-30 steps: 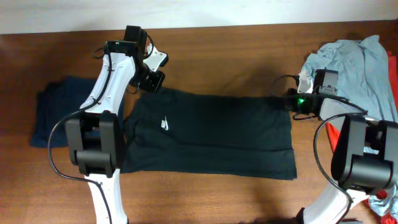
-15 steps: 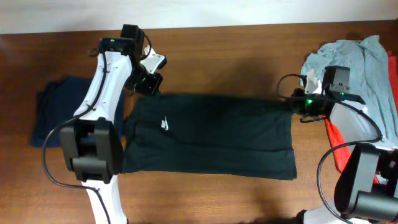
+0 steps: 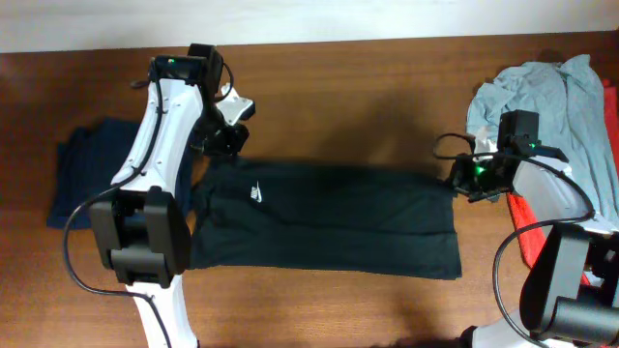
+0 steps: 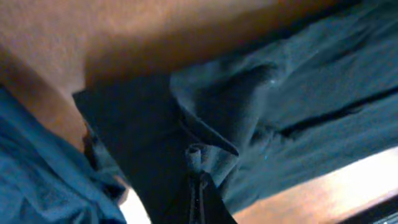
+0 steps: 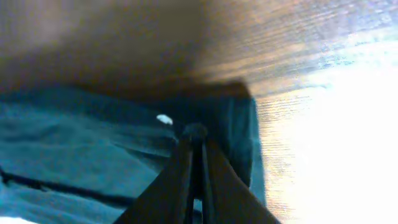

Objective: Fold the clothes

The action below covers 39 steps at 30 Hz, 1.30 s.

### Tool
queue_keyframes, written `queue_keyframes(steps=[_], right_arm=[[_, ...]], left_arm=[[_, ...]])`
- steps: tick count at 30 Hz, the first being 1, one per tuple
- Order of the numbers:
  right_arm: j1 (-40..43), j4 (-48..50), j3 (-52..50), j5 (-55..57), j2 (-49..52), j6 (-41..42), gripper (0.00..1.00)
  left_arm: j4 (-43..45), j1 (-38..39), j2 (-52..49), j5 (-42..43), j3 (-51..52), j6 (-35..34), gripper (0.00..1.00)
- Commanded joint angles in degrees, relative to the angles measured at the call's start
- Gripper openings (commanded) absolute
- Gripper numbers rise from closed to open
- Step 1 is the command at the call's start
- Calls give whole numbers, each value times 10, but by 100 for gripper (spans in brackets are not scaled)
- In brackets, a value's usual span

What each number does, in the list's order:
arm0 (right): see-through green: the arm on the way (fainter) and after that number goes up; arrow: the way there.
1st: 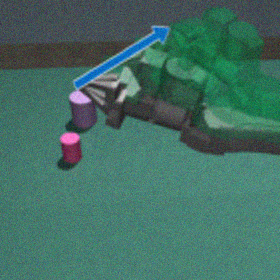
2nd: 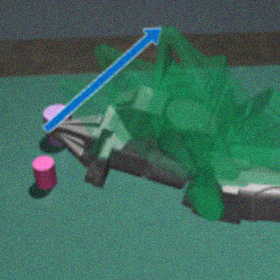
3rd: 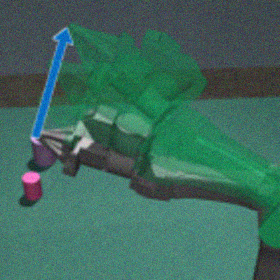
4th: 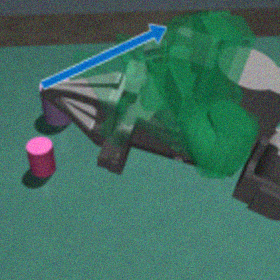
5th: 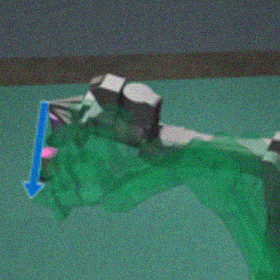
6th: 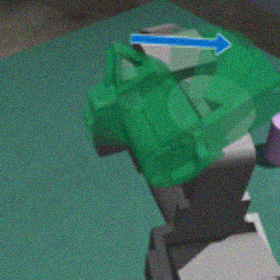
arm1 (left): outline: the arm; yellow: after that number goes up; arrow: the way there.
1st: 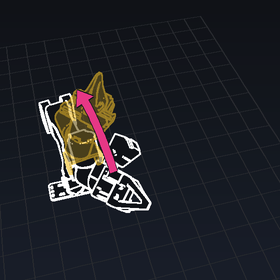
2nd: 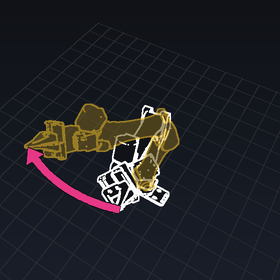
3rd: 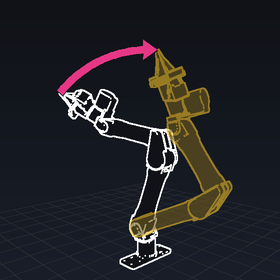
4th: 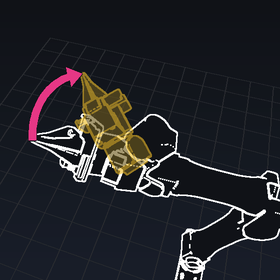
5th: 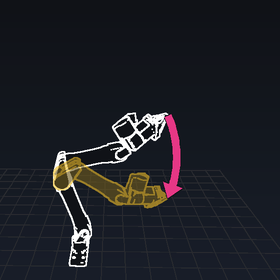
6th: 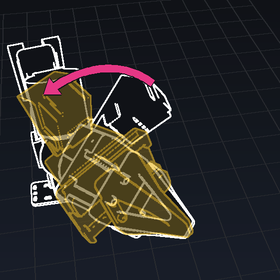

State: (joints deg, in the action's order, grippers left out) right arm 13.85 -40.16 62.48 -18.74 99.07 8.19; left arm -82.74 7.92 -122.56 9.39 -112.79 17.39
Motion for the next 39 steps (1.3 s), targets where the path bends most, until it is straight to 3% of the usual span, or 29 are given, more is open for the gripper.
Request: queue_keyframes(steps=[1,13,24,39], right_arm=[[3,-14,6,43,-12,-1,4],[3,-38,6,86,-12,13,4],[3,-21,6,-25,-12,-48,6],[3,-36,6,-25,-12,-48,6]], left_arm=[[-19,2,16,-41,-8,3,1],[-50,2,16,-63,-8,0,1],[-90,2,16,-63,-8,0,1],[-125,2,16,-62,-8,-2,2]])
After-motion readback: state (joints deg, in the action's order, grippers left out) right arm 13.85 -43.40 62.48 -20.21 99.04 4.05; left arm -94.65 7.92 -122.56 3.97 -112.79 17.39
